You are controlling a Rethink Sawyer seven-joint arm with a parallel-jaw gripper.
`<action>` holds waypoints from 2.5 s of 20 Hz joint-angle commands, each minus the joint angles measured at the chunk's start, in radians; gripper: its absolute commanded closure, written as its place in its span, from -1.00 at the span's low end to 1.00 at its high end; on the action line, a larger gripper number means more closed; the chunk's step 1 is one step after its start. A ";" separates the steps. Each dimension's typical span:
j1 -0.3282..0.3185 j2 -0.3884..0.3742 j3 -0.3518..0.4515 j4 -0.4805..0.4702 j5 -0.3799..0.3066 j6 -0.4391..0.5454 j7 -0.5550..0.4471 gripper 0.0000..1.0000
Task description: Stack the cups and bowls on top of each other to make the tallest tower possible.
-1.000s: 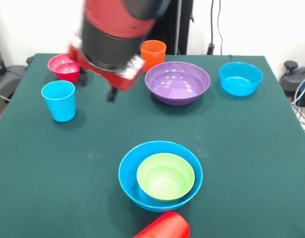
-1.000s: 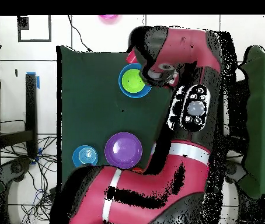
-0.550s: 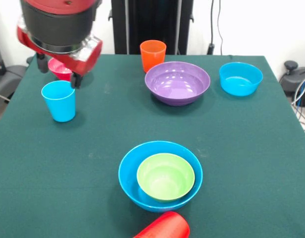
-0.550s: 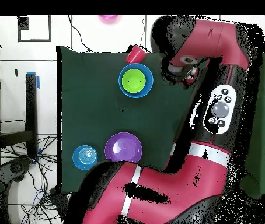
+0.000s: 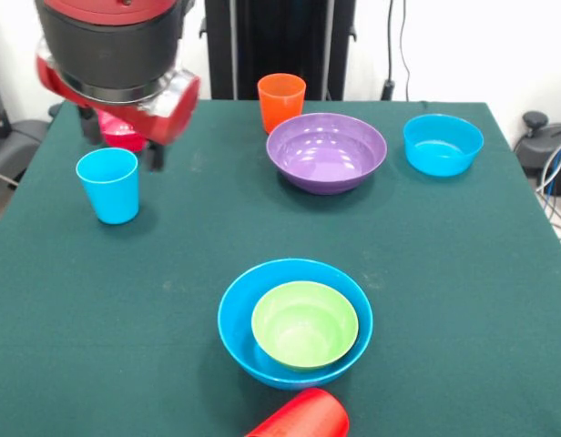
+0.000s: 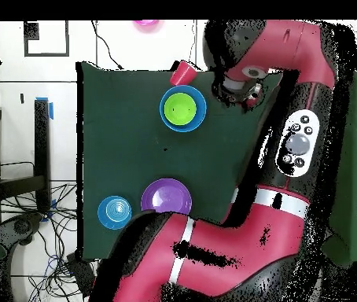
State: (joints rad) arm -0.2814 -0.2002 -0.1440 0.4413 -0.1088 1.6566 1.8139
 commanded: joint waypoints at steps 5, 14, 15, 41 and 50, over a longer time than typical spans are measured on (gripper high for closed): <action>0.009 0.062 0.251 0.126 0.235 0.086 0.014 -1.00; 0.037 0.068 0.255 0.183 0.337 0.037 0.063 -1.00; 0.042 0.073 0.251 0.183 0.329 0.029 0.037 -1.00; 0.049 0.088 0.289 0.332 0.150 0.086 -0.246 -1.00; 0.086 0.109 0.211 0.311 0.104 0.098 -0.022 -1.00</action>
State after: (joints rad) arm -0.2306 -0.1195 0.0274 0.7279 0.0764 1.7019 1.8139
